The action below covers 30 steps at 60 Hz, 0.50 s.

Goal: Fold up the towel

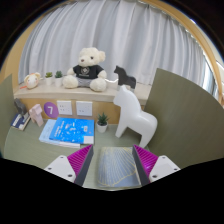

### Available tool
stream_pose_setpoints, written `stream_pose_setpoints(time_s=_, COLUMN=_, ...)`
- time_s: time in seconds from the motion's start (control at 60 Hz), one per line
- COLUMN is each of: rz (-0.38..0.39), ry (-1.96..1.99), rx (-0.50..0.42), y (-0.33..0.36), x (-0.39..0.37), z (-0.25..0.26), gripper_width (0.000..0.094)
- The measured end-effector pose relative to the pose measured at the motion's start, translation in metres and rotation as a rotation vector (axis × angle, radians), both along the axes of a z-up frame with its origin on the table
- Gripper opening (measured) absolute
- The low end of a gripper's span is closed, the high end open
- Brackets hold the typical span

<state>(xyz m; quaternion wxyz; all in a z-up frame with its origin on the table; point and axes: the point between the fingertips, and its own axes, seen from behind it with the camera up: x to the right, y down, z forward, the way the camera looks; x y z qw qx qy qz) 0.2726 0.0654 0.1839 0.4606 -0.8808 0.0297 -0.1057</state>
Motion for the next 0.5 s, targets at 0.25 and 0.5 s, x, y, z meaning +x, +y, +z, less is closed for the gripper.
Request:
stream_pose_setpoints(time_s=0.25, rz=0.092, ry=0.123, rx=0.119, y=-0.058, x=-0.097, z=0.06, gripper_width=0.08)
stream_pose_setpoints(time_s=0.5, rz=0.132, ry=0.113, rx=0.099, y=-0.144, x=-0.158, z=0.059, gripper_width=0.08)
